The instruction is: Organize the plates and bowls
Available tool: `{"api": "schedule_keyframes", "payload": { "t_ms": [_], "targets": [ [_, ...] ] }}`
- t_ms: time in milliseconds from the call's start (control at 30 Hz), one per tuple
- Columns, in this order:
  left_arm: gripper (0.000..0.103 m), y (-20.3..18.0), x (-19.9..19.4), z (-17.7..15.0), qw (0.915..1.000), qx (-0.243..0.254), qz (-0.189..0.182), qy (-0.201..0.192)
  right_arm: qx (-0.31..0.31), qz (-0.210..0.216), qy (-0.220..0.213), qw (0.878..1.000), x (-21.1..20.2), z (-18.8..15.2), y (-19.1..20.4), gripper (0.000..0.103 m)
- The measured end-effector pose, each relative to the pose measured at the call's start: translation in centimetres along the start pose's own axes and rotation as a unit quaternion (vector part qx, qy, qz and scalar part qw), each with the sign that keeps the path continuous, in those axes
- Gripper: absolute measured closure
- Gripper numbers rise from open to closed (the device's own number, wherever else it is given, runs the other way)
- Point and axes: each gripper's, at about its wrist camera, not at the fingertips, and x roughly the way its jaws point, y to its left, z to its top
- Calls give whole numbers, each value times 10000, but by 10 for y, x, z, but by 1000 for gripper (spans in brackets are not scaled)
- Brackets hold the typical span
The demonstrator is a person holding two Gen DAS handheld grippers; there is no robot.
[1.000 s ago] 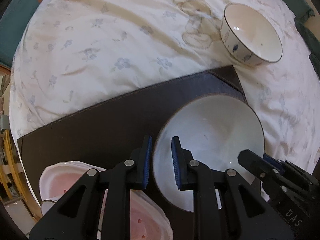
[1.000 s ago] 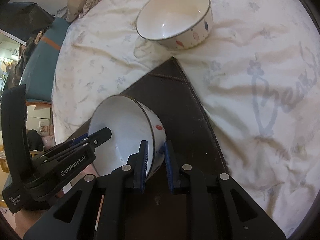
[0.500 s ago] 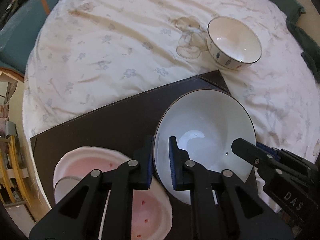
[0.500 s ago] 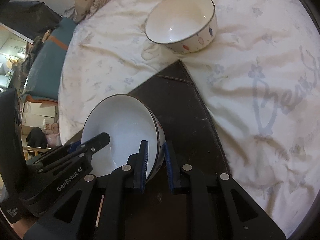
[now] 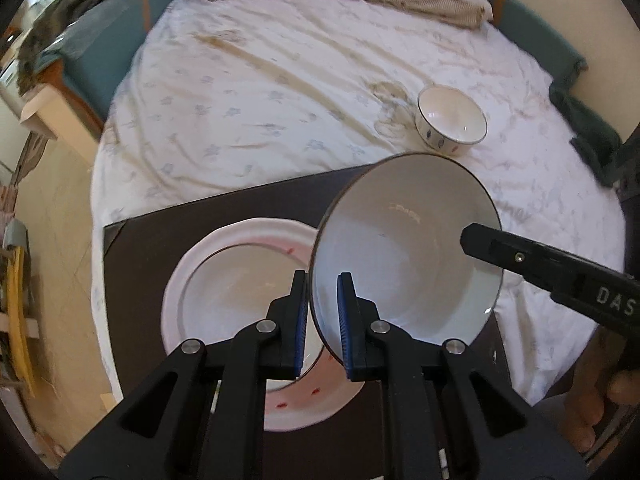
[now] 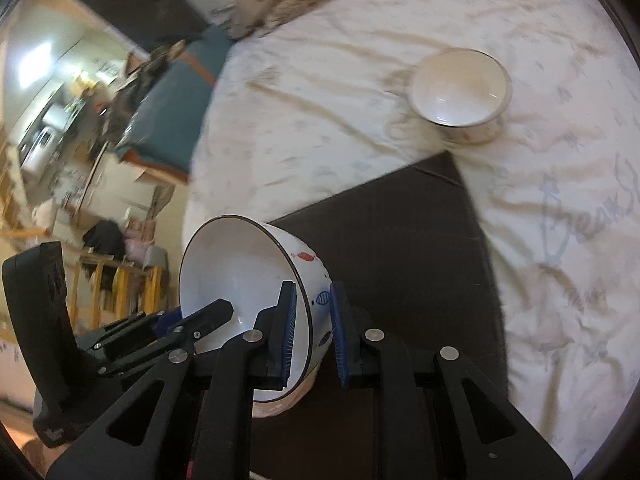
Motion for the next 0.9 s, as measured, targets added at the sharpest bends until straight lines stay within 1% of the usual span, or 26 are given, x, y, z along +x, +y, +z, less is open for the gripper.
{"api": "schedule_keyframes", "payload": {
  "t_ms": [167, 267, 367, 467, 533, 600, 700, 833, 900],
  "targets": [
    [92, 21, -16, -15, 9996, 101, 60, -240, -257, 226, -41, 9994, 2, -11, 26, 83],
    [92, 44, -15, -23, 9997, -16, 20, -247, -393, 312, -11, 9987, 11, -18, 42, 83],
    [92, 65, -11, -30, 9996, -172, 18, -216, -496, 466, 132, 9976, 25, -26, 55, 83],
    [92, 79, -7, -36, 9993, -274, -50, -236, -749, 448, 191, 9960, 37, -36, 71, 83],
    [92, 88, -3, -38, 9988, -382, -199, -233, -772, 476, 244, 9956, 43, -40, 74, 83],
    [92, 93, 1, -38, 9985, -441, -246, -226, -691, 516, 277, 9959, 49, -42, 73, 83],
    [92, 96, 6, -38, 9983, -503, -208, -215, -643, 569, 245, 9960, 55, -42, 72, 83],
    [92, 107, 12, -42, 9966, -774, -254, -92, -560, 639, 252, 9961, 63, -39, 73, 83],
    [92, 107, 13, -42, 9969, -757, -200, -97, -567, 659, 290, 9958, 67, -38, 74, 83]
  ]
}}
